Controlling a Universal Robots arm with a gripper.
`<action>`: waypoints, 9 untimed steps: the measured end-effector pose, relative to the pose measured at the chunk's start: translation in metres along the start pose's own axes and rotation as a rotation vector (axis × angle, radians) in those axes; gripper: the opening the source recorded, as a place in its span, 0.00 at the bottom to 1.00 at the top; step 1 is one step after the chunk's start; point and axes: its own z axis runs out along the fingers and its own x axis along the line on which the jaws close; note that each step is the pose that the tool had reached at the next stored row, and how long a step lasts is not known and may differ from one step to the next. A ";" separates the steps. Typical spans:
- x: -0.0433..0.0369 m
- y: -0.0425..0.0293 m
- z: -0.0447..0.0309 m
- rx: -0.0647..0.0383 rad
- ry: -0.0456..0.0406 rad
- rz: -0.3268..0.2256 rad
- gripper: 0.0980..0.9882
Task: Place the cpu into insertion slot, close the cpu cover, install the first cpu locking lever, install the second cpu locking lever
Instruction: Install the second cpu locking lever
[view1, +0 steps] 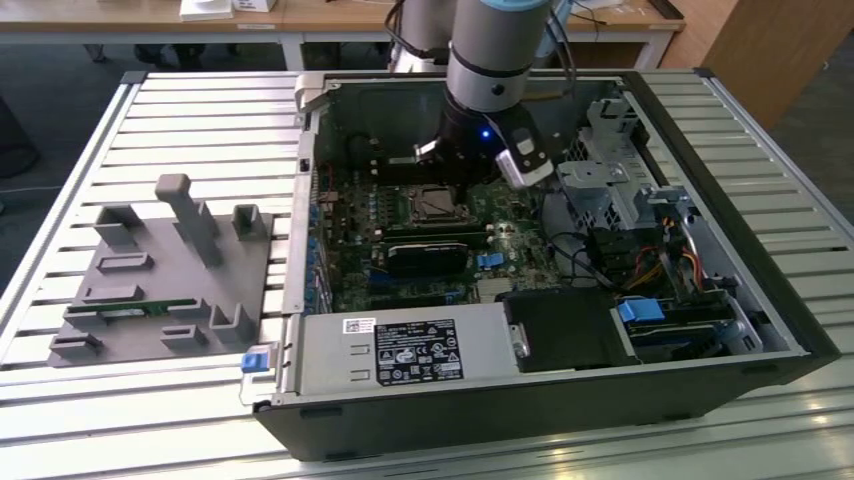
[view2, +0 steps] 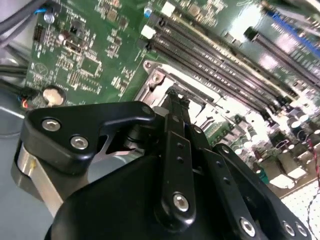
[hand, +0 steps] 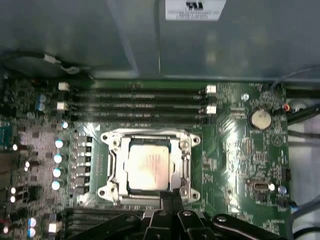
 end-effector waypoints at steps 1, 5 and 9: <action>0.0000 -0.0022 0.0000 -0.003 0.0003 0.000 0.01; 0.0007 -0.0085 0.0025 -0.003 0.0038 0.000 0.01; 0.0112 -0.0104 0.0051 -0.003 0.0045 0.001 0.01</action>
